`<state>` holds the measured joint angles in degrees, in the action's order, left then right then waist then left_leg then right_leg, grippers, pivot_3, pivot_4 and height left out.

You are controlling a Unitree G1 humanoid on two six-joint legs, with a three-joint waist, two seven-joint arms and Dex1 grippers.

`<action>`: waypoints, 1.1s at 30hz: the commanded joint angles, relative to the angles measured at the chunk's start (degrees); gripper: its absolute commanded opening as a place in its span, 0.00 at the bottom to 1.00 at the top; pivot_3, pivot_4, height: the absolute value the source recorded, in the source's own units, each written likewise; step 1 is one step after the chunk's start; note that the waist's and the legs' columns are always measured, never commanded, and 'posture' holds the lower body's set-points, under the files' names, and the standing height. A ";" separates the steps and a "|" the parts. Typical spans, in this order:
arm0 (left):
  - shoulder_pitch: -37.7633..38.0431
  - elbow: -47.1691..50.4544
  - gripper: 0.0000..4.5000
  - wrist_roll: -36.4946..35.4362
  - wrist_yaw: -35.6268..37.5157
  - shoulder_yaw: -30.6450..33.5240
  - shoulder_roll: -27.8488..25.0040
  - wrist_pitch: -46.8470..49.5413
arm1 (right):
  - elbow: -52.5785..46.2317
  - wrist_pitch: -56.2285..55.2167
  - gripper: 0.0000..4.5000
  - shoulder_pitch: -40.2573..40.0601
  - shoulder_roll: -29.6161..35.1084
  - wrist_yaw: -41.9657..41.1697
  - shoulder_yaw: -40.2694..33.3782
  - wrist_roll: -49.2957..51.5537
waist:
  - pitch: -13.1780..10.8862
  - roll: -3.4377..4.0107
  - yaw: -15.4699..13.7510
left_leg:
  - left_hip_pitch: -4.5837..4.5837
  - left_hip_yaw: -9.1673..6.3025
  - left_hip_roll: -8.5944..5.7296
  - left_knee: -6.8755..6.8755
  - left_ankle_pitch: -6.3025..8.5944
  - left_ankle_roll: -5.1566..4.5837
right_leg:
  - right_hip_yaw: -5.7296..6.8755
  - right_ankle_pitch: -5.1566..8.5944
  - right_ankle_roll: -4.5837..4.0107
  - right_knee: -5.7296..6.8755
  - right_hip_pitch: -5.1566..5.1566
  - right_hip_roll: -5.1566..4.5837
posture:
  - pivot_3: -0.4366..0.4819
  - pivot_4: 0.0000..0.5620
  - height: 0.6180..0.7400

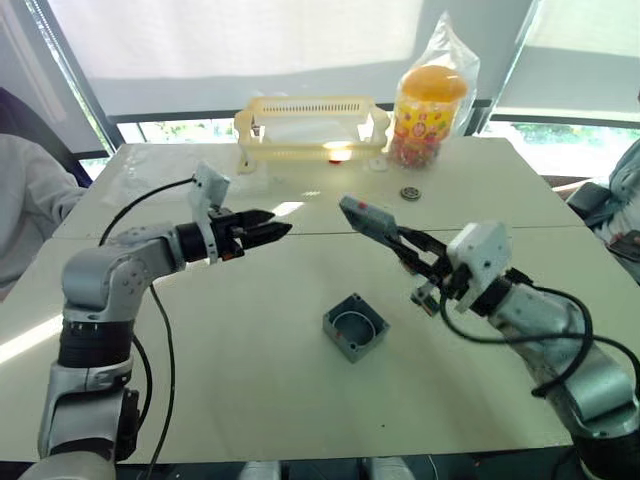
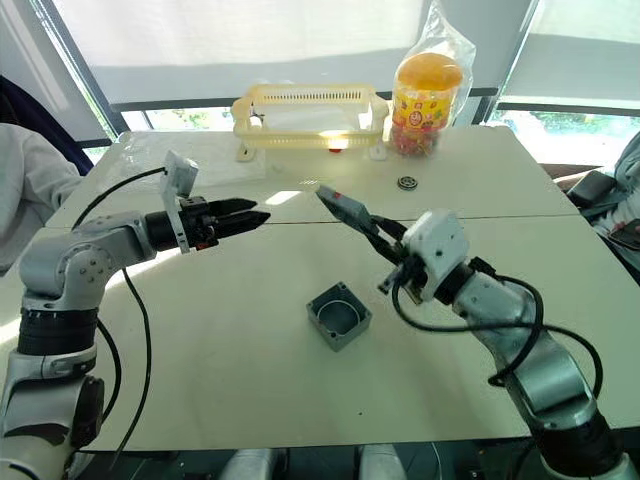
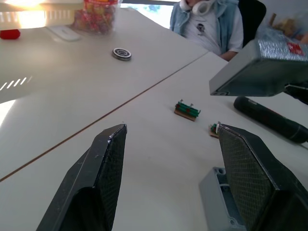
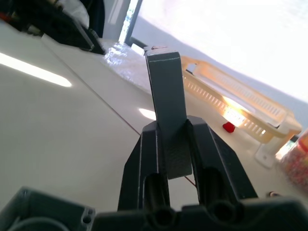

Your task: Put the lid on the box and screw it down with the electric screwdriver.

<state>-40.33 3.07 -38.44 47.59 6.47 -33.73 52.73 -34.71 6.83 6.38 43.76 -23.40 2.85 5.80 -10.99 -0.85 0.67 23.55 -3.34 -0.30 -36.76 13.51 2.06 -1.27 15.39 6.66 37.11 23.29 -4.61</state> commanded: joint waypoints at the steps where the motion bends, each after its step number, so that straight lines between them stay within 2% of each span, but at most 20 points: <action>1: 0.23 0.70 0.68 -0.12 2.70 -0.97 -0.48 -2.07 | -1.56 -15.43 0.02 -5.61 1.51 3.97 1.85 -18.05 | 0.00 -0.01 0.04 | -0.01 0.01 0.00 0.00 0.00 0.00 | 0.00 0.00 0.00 0.00 -0.02 0.00 | 0.48 0.27 1.00; 4: 0.59 1.14 0.68 0.13 6.08 -3.85 -0.76 -2.42 | 0.44 -24.06 0.02 -12.24 1.17 11.16 3.11 -34.77 | 0.01 -0.01 0.02 | -0.03 0.00 0.00 0.00 -0.01 0.01 | 0.00 0.01 0.00 -0.01 -0.02 0.00 | 0.48 0.27 1.00; 11: -2.81 -3.51 0.68 2.76 13.67 -9.37 -1.18 -5.48 | 5.98 -32.73 0.02 -16.02 -1.96 20.07 2.98 -48.61 | 0.01 -0.02 0.08 | -0.07 0.00 0.00 0.01 -0.15 0.26 | -0.04 0.11 -0.19 0.00 -0.07 0.00 | 0.48 0.27 1.00; 18: -6.50 -8.99 0.68 5.36 17.55 -12.42 1.42 -8.93 | 10.13 -35.03 0.02 -14.95 -3.83 21.28 3.43 -52.26 | 0.02 -0.03 0.00 | -0.08 -0.01 -0.01 -0.01 -0.15 0.25 | -0.03 0.09 -0.16 -0.01 -0.15 -0.01 | 0.48 0.27 1.00; 28: -8.35 -8.91 0.68 6.46 20.32 -15.22 5.06 -9.95 | 13.69 -36.14 0.02 -13.58 -6.18 21.18 5.23 -54.77 | 0.02 -0.03 0.11 | -0.10 -0.02 0.00 -0.01 -0.15 0.25 | -0.02 0.02 -0.03 0.02 -0.15 0.00 | 0.48 0.27 1.00; 33: -7.68 -8.42 0.68 9.32 22.24 -18.95 6.23 -12.82 | 14.79 -36.94 0.02 -13.75 -6.17 21.12 5.50 -54.94 | 0.02 -0.03 0.06 | -0.10 -0.02 0.00 -0.01 -0.15 0.25 | -0.03 0.02 -0.03 0.02 -0.16 0.00 | 0.48 0.27 1.00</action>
<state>-47.55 -6.73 -30.08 68.79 -11.83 -27.81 41.78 -19.11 -29.24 -7.58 37.81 -3.18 8.63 -49.29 -10.97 -0.88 0.74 23.45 -3.36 -0.31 -36.77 13.36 2.31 -1.30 15.41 6.63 37.13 23.13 -4.61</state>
